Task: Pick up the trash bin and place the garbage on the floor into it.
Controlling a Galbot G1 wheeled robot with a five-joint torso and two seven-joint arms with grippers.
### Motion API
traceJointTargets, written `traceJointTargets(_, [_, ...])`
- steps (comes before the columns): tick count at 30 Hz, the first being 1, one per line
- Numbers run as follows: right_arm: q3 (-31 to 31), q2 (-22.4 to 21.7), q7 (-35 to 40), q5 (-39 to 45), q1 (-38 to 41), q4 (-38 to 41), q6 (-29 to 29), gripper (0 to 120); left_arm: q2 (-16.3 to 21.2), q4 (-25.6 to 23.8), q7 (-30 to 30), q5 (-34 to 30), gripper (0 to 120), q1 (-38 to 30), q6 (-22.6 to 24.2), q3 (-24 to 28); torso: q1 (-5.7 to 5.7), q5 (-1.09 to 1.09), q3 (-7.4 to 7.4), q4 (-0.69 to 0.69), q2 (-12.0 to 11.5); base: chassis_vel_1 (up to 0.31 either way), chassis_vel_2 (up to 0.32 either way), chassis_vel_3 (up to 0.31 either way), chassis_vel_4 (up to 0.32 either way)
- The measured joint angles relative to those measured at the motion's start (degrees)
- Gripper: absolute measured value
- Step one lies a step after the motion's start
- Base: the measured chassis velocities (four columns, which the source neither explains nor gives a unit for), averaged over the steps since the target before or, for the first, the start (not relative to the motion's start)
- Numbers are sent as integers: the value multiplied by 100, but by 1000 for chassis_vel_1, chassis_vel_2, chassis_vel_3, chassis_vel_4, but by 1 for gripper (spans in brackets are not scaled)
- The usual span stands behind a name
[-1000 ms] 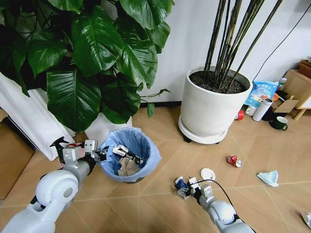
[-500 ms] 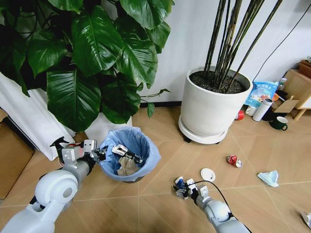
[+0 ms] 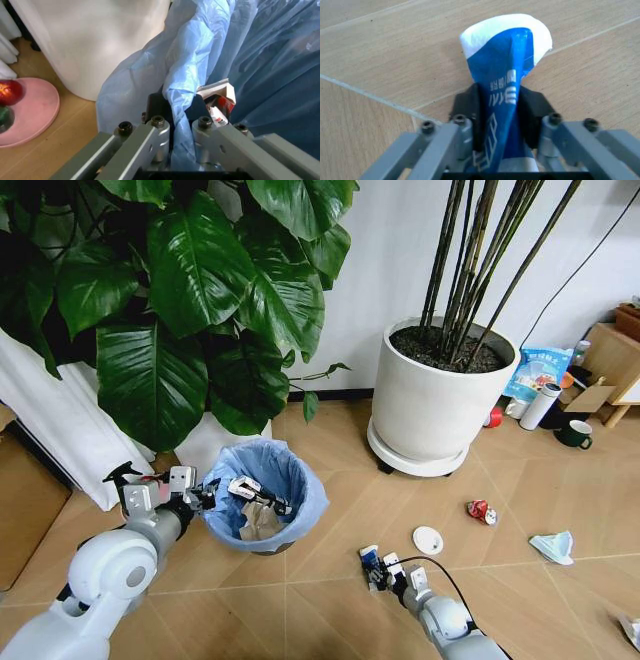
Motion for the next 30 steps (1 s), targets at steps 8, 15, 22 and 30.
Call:
traceJointTargets(8, [154,33,137,-11,-18,180,12,8,28,-49,16,-16,0,39,-7,-29,0,1,1,0,0,0,0,0,0])
traceJointTargets(15, [576,-204,255,226,-37,1362,-24,8,68,-59,15,-16,0,63,-5,28,0,0,1,0,0,0,0,0,0])
traceJointTargets(22, [601,-723,439,1062,-127,2945,-411,8,126,40,15,-18,0,-59,30,215,0,1,1,0,0,0,0,0,0])
traceJointTargets(30, [-245,-1672,801,2484,458,4752,-1100,8,94,210,-102,-55,0,-407,86,694,1,0,1,0,0,0,0,0,0])
